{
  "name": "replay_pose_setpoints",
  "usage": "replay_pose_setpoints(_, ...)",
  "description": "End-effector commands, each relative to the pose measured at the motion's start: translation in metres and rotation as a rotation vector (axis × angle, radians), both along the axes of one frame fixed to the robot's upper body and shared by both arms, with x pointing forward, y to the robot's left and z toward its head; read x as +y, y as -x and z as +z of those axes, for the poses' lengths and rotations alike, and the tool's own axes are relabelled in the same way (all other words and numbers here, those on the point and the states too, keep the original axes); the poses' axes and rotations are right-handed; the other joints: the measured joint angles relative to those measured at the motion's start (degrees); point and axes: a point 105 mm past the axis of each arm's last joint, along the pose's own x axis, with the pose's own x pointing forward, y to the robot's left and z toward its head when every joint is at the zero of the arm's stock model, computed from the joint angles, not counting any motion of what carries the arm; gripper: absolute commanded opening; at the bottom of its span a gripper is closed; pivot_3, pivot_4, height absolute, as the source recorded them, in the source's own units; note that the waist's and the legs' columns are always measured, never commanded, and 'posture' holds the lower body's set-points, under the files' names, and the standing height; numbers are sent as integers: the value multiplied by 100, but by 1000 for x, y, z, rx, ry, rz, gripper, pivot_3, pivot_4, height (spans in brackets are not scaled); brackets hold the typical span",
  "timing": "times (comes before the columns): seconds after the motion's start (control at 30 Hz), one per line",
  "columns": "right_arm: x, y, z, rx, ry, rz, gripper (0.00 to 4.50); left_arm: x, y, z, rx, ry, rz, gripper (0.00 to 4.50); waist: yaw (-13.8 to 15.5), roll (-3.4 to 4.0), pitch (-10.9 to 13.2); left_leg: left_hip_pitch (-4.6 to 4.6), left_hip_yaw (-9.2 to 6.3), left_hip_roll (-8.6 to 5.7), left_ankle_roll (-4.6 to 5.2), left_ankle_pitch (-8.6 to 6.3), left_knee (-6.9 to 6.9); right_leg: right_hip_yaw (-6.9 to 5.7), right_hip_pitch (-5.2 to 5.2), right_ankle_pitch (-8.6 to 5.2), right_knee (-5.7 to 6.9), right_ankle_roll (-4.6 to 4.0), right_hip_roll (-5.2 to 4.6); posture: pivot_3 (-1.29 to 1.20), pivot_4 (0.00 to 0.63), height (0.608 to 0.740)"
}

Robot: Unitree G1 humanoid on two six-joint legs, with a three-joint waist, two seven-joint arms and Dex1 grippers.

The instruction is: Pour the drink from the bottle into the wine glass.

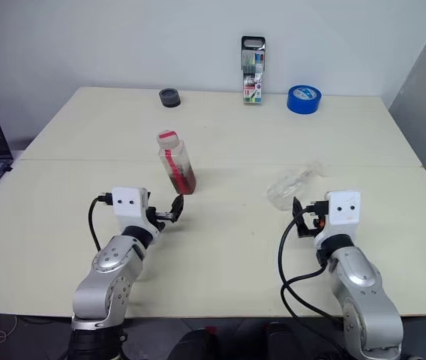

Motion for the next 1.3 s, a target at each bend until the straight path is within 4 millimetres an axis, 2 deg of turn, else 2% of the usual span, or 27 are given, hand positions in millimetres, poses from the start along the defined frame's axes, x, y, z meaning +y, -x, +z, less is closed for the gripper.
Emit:
replay_pose_setpoints(0.03,-1,3,13,-59,7,-5,4500,-3,2,18,-68,-12,-19,4492,0,0,0,0,0,0,0,0,0,0,0,0,0,0,0,0,150,740)
replay_pose_setpoints(0.73,-2,0,20,-84,38,14,4500,-5,-1,23,-91,-2,-20,4492,0,0,0,0,0,0,0,0,0,0,0,0,0,0,0,0,150,740)
replay_pose_setpoints(0.83,16,1,33,-155,189,176,4500,-7,-1,25,-98,0,-19,4492,-3,1,3,0,1,-2,0,0,1,1,0,0,0,0,-1,0,150,740)
replay_pose_setpoints(0.93,45,6,54,-201,105,414,4500,-6,-2,26,-107,1,-8,4492,-23,2,5,2,0,1,0,0,0,1,0,0,0,0,5,0,150,740)
replay_pose_setpoints(1.03,60,11,69,-208,52,594,4500,-5,-5,29,-117,2,-4,4492,-9,1,5,0,-6,2,1,0,1,-5,2,0,0,0,7,0,150,740)
replay_pose_setpoints(1.13,64,11,86,-201,14,735,4500,-5,-7,31,-127,5,-3,4492,-4,1,11,-6,-5,-1,2,-1,5,-5,3,1,-6,0,1,0,150,740)
replay_pose_setpoints(1.3,62,4,95,-188,3,773,4500,-4,-10,35,-138,8,0,4492,8,0,10,-7,-11,-2,4,-2,0,-10,3,1,-8,-1,-1,0,150,740)
